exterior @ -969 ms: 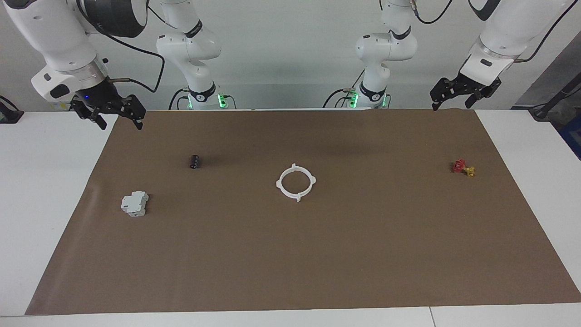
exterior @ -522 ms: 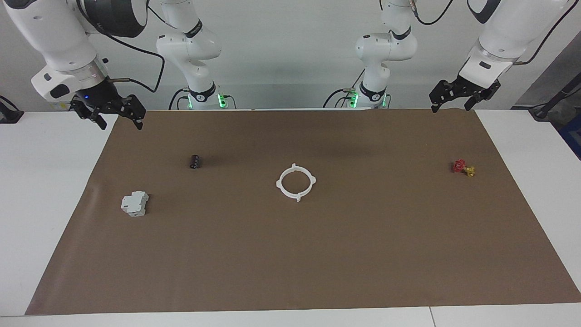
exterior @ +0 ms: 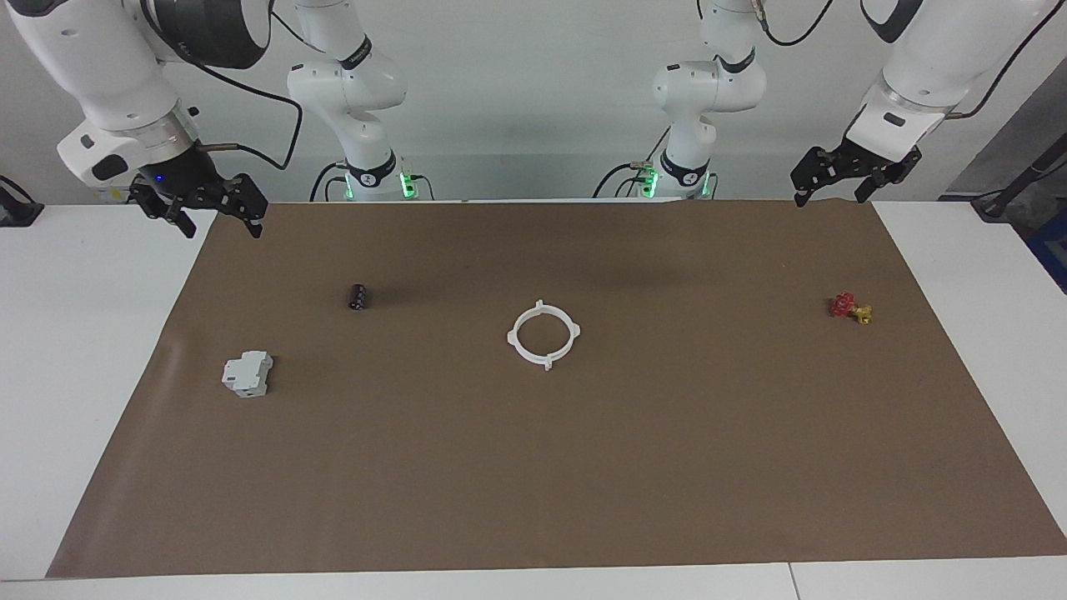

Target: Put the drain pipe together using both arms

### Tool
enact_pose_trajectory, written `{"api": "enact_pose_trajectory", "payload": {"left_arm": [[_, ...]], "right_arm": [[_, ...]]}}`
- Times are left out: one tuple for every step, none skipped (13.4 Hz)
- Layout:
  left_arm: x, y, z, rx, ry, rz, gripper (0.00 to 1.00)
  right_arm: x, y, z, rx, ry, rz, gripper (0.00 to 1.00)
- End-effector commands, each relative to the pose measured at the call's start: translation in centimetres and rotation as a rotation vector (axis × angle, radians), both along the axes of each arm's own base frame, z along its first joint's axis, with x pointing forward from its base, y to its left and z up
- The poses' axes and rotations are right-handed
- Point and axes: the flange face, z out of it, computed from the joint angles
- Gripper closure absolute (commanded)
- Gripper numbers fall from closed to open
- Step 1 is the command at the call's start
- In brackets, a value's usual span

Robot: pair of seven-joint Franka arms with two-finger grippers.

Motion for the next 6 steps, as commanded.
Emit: {"api": "enact_pose_trajectory", "payload": {"left_arm": [[-0.5, 0.29, 0.9, -0.015, -0.024, -0.005, 0.0], [-0.49, 0.21, 0.91, -0.015, -0.025, -0.005, 0.0], [-0.49, 0.13, 0.91, -0.015, -0.025, -0.005, 0.0], [-0.49, 0.21, 0.91, -0.015, -0.025, -0.003, 0.0], [-0.44, 0.2, 0.95, -0.015, -0.03, -0.003, 0.0], [-0.1, 0.25, 1.15, -0.018, -0.056, -0.002, 0.0]], "right_arm": [[-0.51, 0.18, 0.33, 0.01, 0.003, -0.005, 0.0], [-0.51, 0.18, 0.33, 0.01, 0.003, -0.005, 0.0], [-0.51, 0.18, 0.33, 0.01, 0.003, -0.005, 0.0], [-0.51, 0.18, 0.33, 0.01, 0.003, -0.005, 0.0], [-0.51, 0.18, 0.33, 0.01, 0.003, -0.005, 0.0], [-0.66, -0.05, 0.17, 0.011, 0.015, -0.01, 0.0]]}}
